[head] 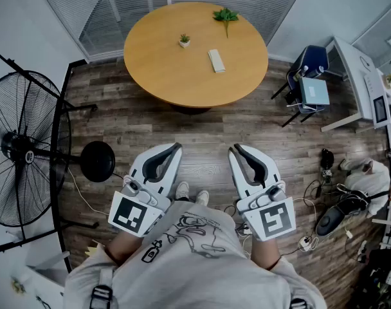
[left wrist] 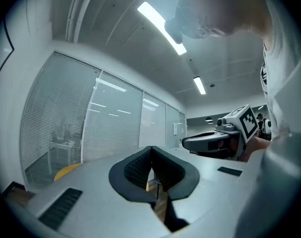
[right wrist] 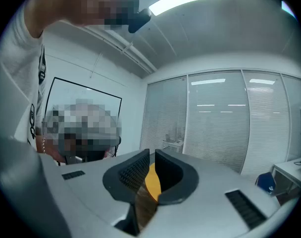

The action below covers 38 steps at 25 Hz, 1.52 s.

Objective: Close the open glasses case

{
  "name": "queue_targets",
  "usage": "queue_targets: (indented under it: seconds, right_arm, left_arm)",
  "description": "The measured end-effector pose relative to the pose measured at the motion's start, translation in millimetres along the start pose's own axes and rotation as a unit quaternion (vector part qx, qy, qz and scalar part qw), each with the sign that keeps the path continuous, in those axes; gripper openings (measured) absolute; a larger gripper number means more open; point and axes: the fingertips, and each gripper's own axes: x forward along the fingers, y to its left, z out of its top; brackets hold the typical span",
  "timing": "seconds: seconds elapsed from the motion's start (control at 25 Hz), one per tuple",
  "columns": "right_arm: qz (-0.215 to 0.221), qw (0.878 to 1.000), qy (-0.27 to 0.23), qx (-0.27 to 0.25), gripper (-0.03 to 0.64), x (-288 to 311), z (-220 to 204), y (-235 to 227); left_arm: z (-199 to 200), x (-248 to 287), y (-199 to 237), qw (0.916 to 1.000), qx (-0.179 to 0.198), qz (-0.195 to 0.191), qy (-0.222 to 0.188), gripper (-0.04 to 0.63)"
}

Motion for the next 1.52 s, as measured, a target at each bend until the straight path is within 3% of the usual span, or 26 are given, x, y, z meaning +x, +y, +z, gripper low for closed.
queue_targets:
  seconds: [0.8,1.52]
  right_arm:
    - [-0.003,1.0,-0.003,-0.005,0.043,51.8,4.8,38.8]
    - [-0.016,1.0,-0.003,-0.003,0.041,71.5,-2.5,-4.6]
  left_arm:
    - [-1.5,-23.6,56.3,0.9999,0.007,-0.009,0.008,0.02]
    - [-7.6,18.0,70.2,0.9999,0.005,-0.009,0.008,0.02]
